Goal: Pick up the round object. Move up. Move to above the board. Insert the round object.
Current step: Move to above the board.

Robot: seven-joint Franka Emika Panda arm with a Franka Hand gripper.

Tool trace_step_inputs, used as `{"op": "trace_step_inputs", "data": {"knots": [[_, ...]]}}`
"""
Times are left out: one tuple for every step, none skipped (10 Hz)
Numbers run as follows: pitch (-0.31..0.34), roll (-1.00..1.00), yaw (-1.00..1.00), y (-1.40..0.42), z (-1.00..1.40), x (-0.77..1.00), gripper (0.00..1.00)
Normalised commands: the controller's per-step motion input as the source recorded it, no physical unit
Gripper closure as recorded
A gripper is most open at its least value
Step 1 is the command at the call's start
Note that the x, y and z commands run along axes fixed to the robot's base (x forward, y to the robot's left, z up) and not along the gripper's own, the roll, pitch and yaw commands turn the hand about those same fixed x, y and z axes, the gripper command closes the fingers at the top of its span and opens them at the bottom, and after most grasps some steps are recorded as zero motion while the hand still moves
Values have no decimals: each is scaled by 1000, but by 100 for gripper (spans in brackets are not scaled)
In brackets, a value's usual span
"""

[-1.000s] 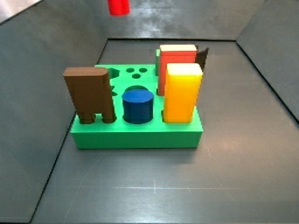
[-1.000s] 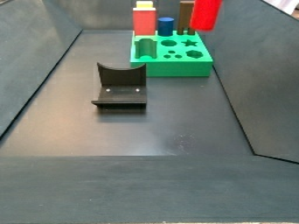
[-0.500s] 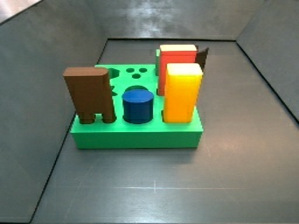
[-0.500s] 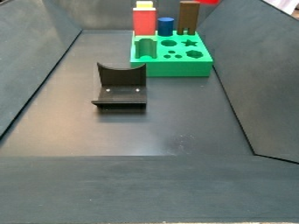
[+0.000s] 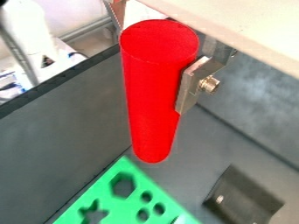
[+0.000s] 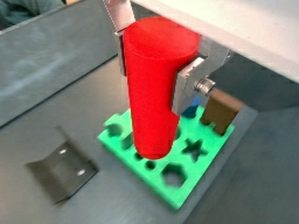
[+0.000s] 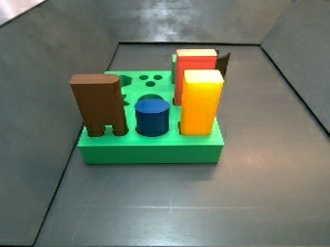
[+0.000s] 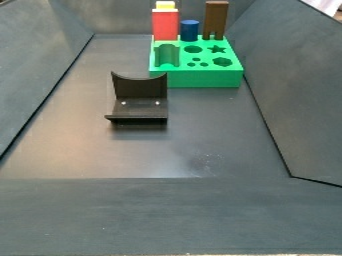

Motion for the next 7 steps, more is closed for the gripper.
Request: {"op": "trace_step_inputs", "data": {"knots": [[235,-7,-14,-1000,-122,372,100],[160,2,-1,-1000,-116,367,100],[119,-2,4,-1000,-110,387,100],[111,-6,4,-1000,-109,398,100],[93,5,9,-1000,-106,431,100],[81,4,11,-817,-76,370,100],[71,17,8,-460,-34,231,100]]}}
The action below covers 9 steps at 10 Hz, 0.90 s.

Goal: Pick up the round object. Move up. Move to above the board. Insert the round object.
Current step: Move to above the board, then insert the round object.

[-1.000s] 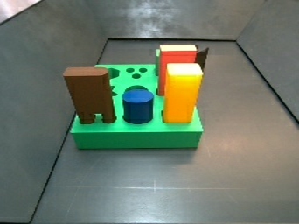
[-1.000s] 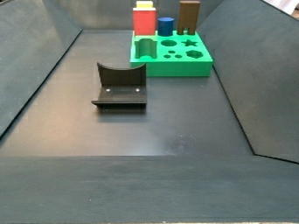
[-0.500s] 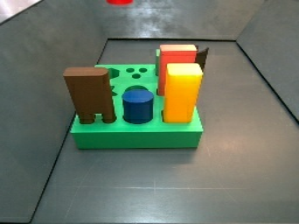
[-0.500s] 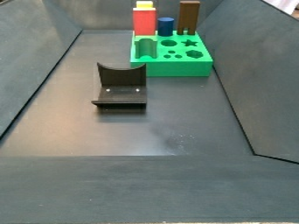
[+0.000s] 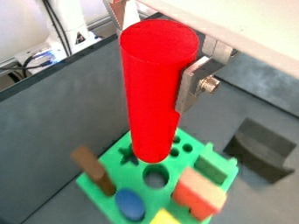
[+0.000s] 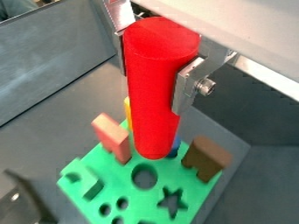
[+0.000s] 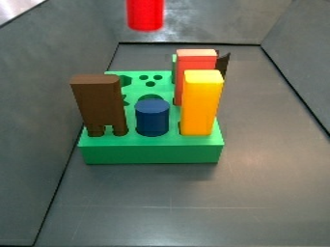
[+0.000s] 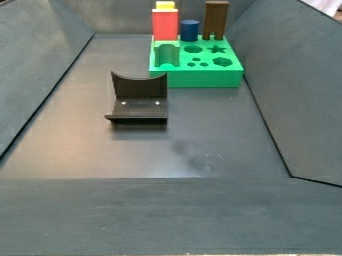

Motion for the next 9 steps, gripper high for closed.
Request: {"op": "trace_step_inputs", "data": {"knots": [[65,22,6,-319,-11,173,100],[54,34,9,-172,6,94,100],[-14,0,0,0,0,-111,100],[-66,0,-131,0,0,-320,100],[-113,36,-29,14,-1000,0,100],[0,3,-63,191,-1000,263,100],[0,0,-109,460,-1000,531,100],[0,3,-180,546,-1000,391,100],[0,9,-143,583,-1000,329,100]]}}
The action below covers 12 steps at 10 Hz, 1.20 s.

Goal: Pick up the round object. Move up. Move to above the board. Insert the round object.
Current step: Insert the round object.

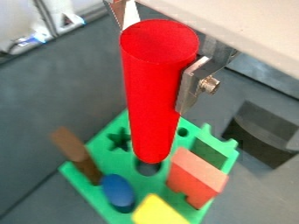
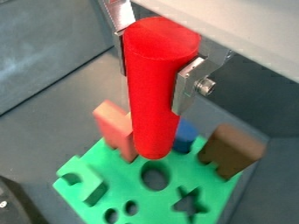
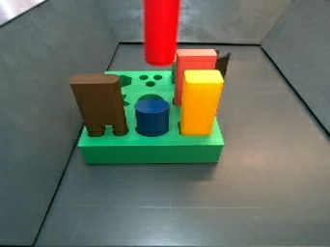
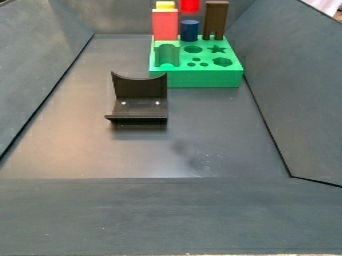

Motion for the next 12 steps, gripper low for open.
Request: {"op": "trace_step_inputs", "data": {"knots": [[-29,1,-169,320,-1000,-294,100],[-151,71,-146,0,-851,-757,100],[-181,106,-66,-146,-731,-549,100],[-224,71,-31,-243,-651,-366,100],[-159,73,-46,-60,-606,-323,100],[-44,24,-60,0,-411,-74,100],[43,0,-63,94,-194,191,100],[114,0,-40,180,-31,351,100],[117,0,-80,89,-14,466,100],[47,0,-91,0,-97,249,100],[-39,0,-29,-60,-237,-3,100],[-80,0,0,-240,-331,-66,100]]}}
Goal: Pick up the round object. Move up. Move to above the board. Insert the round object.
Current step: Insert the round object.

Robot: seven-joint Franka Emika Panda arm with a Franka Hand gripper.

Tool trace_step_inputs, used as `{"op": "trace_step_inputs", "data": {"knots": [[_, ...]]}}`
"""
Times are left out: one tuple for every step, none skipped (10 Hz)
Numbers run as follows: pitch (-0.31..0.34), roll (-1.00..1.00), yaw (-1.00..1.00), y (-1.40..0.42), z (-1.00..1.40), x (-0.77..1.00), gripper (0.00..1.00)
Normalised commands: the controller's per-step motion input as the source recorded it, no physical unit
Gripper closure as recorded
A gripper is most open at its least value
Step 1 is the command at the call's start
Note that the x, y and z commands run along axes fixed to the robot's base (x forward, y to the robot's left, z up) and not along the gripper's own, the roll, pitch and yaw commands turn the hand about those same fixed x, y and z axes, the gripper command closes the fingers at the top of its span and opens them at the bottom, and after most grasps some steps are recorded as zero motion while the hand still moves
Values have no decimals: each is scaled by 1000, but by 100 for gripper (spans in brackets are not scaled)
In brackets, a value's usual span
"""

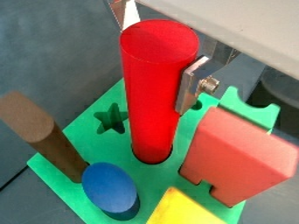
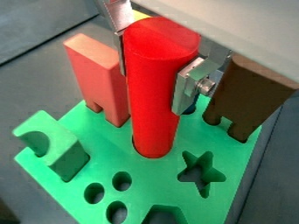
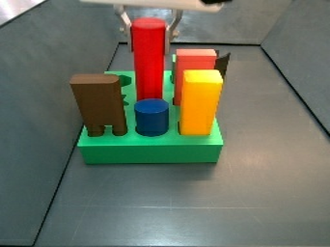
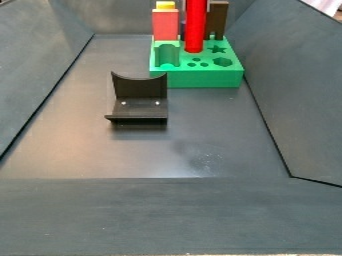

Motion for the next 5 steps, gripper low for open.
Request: {"op": "trace_step_inputs", "data": {"knots": [[-44,3,0,-97,-471,-26,100],[-53,3,0,0,-717,-3,100],[-177,-123,-86,0,-486,-103,100],[-81,-206,-26,154,-106,0,100],[-20,0,0,11,0,0,100]]}}
